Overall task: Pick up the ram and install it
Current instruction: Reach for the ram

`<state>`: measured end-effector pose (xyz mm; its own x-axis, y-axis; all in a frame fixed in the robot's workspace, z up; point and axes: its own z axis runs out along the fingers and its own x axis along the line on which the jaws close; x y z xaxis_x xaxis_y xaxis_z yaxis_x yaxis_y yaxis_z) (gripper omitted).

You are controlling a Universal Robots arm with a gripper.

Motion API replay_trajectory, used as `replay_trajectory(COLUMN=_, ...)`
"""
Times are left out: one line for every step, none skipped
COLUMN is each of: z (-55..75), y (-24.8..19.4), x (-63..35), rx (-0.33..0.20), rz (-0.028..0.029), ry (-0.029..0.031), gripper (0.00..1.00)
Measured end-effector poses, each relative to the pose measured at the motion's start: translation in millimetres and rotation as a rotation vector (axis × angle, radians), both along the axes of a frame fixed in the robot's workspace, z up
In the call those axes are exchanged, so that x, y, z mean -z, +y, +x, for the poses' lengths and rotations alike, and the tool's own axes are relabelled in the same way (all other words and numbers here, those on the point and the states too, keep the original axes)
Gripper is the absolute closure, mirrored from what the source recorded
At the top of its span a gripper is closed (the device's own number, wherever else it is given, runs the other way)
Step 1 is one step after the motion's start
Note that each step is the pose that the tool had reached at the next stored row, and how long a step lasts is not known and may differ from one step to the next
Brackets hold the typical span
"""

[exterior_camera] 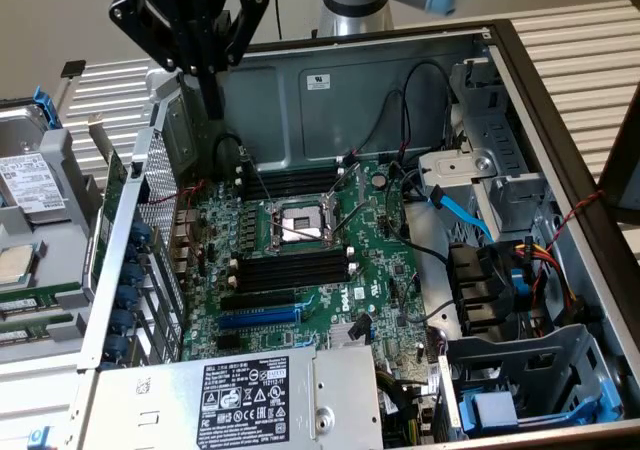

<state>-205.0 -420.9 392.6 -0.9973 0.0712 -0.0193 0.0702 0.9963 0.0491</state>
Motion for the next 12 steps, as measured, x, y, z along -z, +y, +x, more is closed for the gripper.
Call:
replay_trajectory(z=-4.2, y=-1.3, x=0.0, rx=0.000, rz=0.0001, ry=0.0000, gripper=0.89)
replay_trajectory(z=-8.3, y=-2.5, x=0.0, rx=0.000, rz=0.0001, ry=-0.0001, gripper=0.89)
replay_trajectory(z=-12.2, y=-3.7, x=0.0, rx=0.000, rz=0.0001, ry=0.0000, gripper=0.89)
replay_trajectory(z=-16.2, y=-4.8, x=0.0, rx=0.000, rz=0.0001, ry=0.0000, gripper=0.89)
replay_trajectory(z=-20.1, y=-6.0, x=0.0, rx=0.000, rz=0.0003, ry=0.0000, gripper=0.89)
replay_trajectory(z=-24.4, y=-7.1, x=0.0, rx=0.000, rz=0.0003, ry=-0.0001, gripper=0.89)
replay_trajectory(z=-28.9, y=-8.2, x=0.0, rx=0.000, rz=0.0003, ry=-0.0001, gripper=0.89)
replay_trajectory(z=-33.5, y=-9.0, x=0.0, rx=0.000, rz=0.0003, ry=0.0000, gripper=0.89)
replay_trajectory(z=-38.0, y=-9.6, x=0.0, rx=0.000, rz=0.0002, ry=0.0000, gripper=0.89)
replay_trajectory(z=-42.5, y=-10.0, x=0.0, rx=0.000, rz=0.0003, ry=-0.0001, gripper=0.89)
replay_trajectory(z=-47.1, y=-10.3, x=0.0, rx=0.000, rz=0.0003, ry=-0.0001, gripper=0.89)
replay_trajectory(z=-51.3, y=-10.5, x=0.0, rx=0.000, rz=0.0002, ry=0.0000, gripper=0.89)
